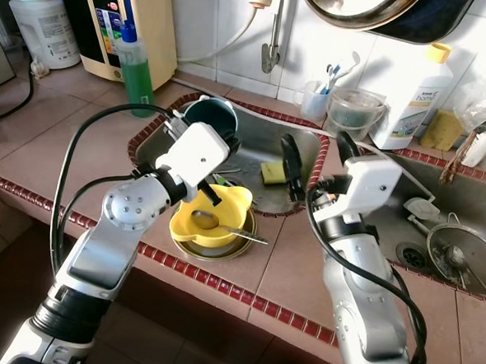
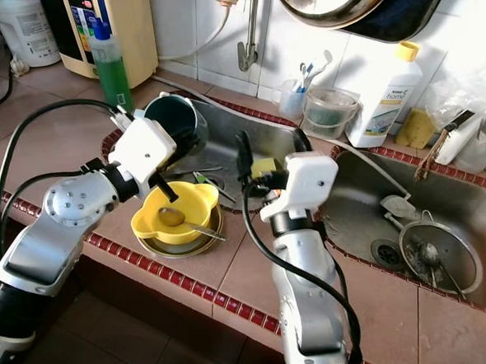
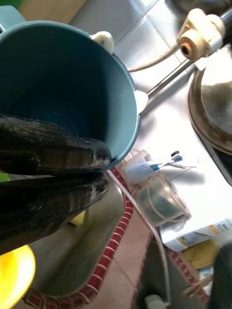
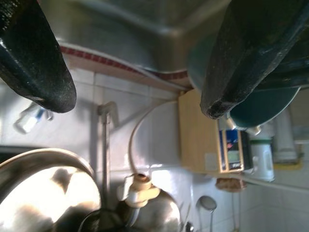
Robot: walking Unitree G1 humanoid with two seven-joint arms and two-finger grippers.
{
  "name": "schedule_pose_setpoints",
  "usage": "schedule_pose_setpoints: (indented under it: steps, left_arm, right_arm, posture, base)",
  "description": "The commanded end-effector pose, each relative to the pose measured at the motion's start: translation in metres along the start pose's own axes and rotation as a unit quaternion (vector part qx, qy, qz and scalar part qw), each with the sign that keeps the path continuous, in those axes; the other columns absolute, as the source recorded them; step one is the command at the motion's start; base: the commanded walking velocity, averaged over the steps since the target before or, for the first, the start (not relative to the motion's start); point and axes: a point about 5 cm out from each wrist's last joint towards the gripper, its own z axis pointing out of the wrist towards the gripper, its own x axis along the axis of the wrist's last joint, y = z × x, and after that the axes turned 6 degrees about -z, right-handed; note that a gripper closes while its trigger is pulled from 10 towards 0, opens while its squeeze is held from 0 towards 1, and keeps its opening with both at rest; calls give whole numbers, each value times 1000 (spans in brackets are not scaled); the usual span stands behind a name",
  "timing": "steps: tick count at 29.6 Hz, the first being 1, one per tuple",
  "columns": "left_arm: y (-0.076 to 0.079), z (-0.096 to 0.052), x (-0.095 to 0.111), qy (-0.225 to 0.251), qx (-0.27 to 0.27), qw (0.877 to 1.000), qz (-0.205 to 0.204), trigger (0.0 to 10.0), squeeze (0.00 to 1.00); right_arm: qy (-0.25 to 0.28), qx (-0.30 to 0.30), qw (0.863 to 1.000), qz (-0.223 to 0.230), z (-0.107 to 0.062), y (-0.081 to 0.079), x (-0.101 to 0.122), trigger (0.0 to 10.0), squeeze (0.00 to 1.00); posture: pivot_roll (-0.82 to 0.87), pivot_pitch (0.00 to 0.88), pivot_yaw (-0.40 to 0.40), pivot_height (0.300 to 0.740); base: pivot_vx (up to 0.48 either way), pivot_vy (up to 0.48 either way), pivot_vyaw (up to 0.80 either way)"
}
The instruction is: Kitchen organization
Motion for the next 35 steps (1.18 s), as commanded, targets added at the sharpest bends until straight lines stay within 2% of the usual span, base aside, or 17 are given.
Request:
schedule_pose_setpoints:
  steps: [1, 4, 5, 9, 19, 22, 33, 35]
  left_arm:
    - [5, 0, 6, 14, -11, 999, 33, 10000, 0]
    - [8, 0, 4, 11, -10, 998, 56, 10000, 0]
    - [9, 1, 5, 15, -14, 997, 75, 10000, 0]
    - [16, 2, 13, 32, -26, 994, 100, 10000, 0]
    - [21, 1, 20, 52, -31, 989, 133, 10000, 0]
    - [24, 0, 22, 58, -33, 985, 156, 10000, 0]
    - [37, 1, 17, 57, -52, 981, 177, 10000, 0]
    - [38, 1, 14, 52, -54, 981, 177, 10000, 0]
  right_arm:
    - [13, 18, 1000, 5, 5, -7, 10, 10000, 0]
    - [7, 29, 999, 14, 9, -14, 11, 10000, 0]
    - [2, 23, 1000, 20, 10, -15, 11, 10000, 0]
    - [-13, 10, 999, 34, 14, -19, 10, 10000, 0]
    - [-32, -26, 998, 48, 18, -16, 11, 10000, 0]
    - [-39, -42, 997, 55, 20, -15, 13, 10000, 0]
    - [-17, 5, 997, 82, 22, -26, 25, 10000, 0]
    - [-8, 35, 995, 98, 21, -32, 29, 10000, 0]
  posture:
    - [-215, 58, 3, 740]
    - [-214, 59, 2, 740]
    - [-212, 59, 1, 740]
    - [-210, 58, 1, 740]
    - [-206, 55, -2, 740]
    - [-204, 54, -4, 740]
    - [-204, 46, -4, 740]
    - [-204, 46, -4, 740]
  base:
    - [0, 0, 0]
    - [0, 0, 0]
    - [0, 0, 0]
    - [0, 0, 0]
    - [0, 0, 0]
    - [0, 0, 0]
    - [0, 0, 0]
    - [0, 0, 0]
